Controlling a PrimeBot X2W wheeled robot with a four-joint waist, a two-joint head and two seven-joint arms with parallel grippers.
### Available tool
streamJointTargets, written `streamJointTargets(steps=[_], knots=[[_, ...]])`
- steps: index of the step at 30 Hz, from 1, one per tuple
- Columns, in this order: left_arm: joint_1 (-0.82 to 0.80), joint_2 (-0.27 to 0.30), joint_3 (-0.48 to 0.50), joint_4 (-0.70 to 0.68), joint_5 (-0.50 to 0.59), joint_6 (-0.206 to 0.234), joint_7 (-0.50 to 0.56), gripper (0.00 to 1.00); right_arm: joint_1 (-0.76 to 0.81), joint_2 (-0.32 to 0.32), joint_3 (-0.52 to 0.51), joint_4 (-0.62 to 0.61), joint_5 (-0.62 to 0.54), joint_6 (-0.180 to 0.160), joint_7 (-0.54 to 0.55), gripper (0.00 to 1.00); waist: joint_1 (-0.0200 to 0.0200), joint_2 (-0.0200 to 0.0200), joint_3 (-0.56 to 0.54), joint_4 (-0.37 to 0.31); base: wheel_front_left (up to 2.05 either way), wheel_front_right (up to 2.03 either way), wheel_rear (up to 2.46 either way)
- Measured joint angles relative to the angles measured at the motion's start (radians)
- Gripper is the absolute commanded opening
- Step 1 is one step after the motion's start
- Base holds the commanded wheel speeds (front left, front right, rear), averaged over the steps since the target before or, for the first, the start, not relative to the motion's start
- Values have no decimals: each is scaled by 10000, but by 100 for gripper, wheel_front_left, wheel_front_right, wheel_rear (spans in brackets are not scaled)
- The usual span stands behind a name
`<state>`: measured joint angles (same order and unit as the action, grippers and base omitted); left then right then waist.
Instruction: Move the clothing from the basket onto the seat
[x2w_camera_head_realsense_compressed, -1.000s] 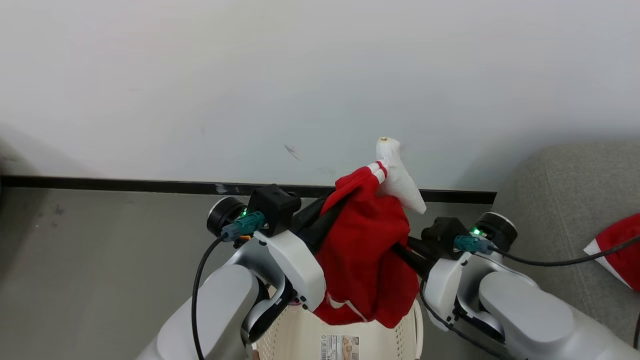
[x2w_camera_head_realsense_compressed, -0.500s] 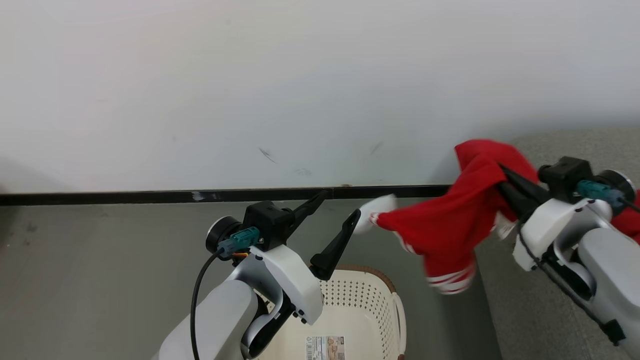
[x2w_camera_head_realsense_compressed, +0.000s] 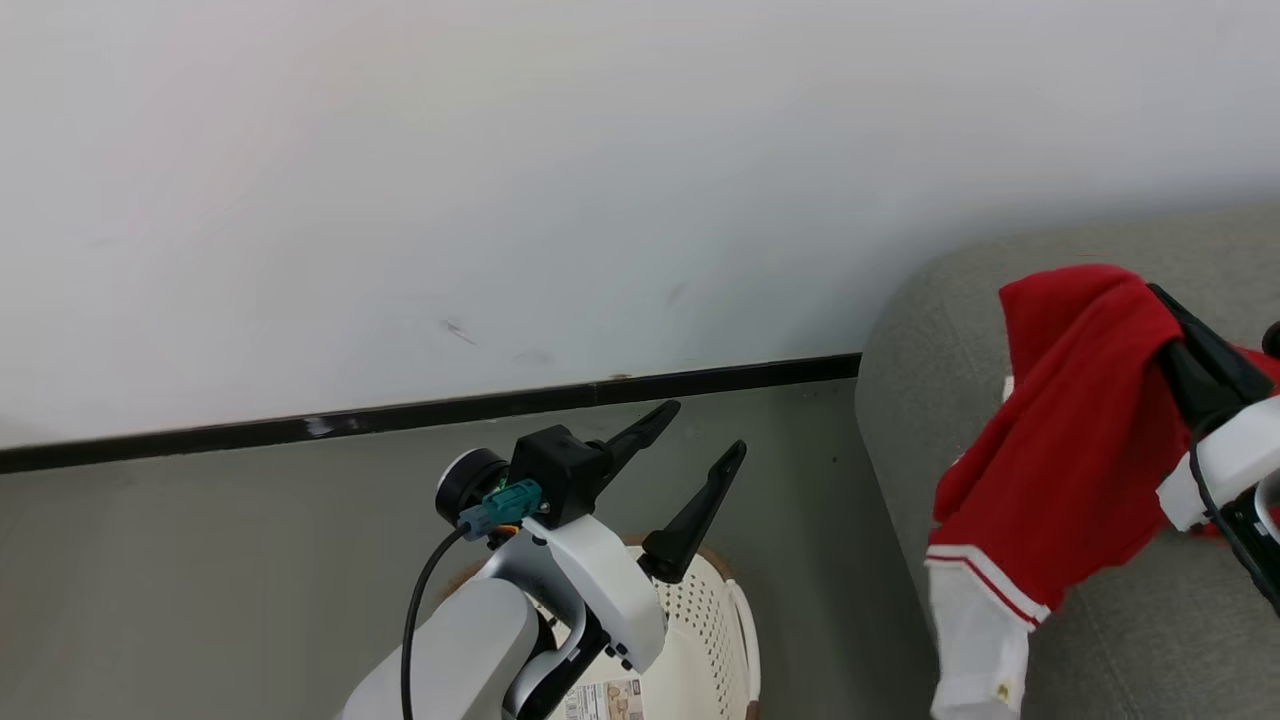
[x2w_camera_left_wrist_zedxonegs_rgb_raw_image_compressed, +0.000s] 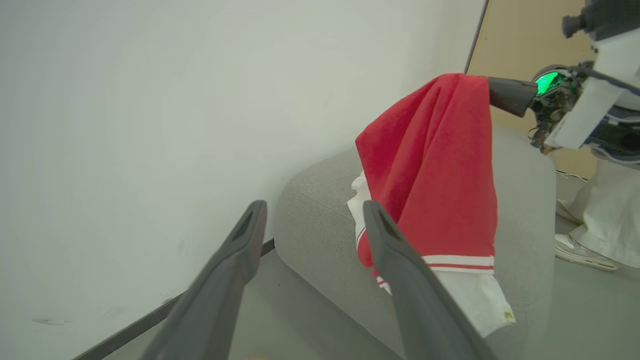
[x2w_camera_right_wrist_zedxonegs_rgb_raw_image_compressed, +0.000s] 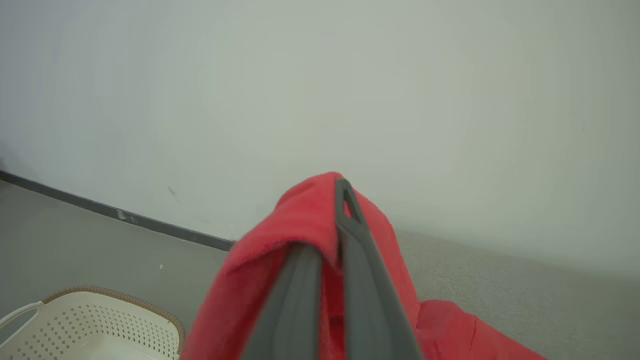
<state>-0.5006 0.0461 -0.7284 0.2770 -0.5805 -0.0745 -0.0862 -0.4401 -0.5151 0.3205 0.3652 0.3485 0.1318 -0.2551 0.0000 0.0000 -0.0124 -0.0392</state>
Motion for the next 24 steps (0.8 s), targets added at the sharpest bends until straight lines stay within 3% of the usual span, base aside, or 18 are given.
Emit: streamJointTargets(steps=[11, 20, 24], knots=[[171, -42, -345, 169, -96, -86, -357, 100, 1218, 59, -832, -1028, -539, 0, 0, 0, 0, 0, -41, -1042, 0, 0, 0], [388, -44, -600, 261, -186, -117, -585, 100, 1688, 75, -865, -1687, -861, 0, 0, 0, 0, 0, -56, -1909, 0, 0, 0], [402, -54, -608, 267, -213, -100, -708, 100, 1688, 130, -282, -1743, -834, 0, 0, 0, 0, 0, -49, -2274, 0, 0, 0]])
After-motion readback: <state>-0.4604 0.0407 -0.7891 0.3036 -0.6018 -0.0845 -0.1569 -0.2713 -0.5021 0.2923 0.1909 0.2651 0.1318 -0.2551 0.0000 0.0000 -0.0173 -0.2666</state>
